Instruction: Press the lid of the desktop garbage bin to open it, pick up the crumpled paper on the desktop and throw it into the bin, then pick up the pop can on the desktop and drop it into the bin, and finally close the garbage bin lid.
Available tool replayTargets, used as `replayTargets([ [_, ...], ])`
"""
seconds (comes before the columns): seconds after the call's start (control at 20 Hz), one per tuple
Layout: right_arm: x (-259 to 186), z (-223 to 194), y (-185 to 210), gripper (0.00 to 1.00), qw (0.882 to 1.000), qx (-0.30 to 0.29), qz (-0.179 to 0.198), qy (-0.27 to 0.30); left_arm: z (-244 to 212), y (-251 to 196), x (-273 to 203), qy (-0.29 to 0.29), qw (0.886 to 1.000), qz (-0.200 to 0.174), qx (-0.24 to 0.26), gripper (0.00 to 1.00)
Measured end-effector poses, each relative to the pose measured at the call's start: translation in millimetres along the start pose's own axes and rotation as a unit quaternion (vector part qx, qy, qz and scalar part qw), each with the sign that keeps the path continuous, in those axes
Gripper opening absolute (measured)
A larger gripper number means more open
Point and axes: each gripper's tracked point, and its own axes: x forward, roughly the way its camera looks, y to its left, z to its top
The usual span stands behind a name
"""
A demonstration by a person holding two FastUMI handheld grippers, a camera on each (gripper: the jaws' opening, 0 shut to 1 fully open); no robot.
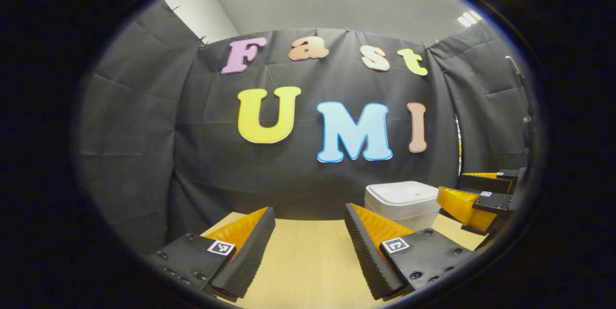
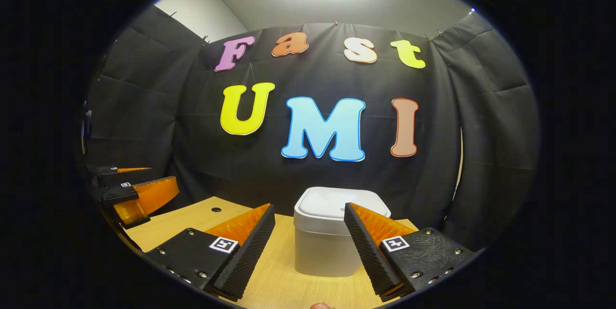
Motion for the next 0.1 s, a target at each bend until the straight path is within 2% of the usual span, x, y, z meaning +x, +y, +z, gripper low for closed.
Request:
replayTargets([
  [0.1, 3.3, -0.3, -6.1, 0.93, 1.000, -0.001, -0.007, 0.000, -1.0, -5.4, 10.0, 0.000, 1.000, -0.012, 0.001, 0.95],
])
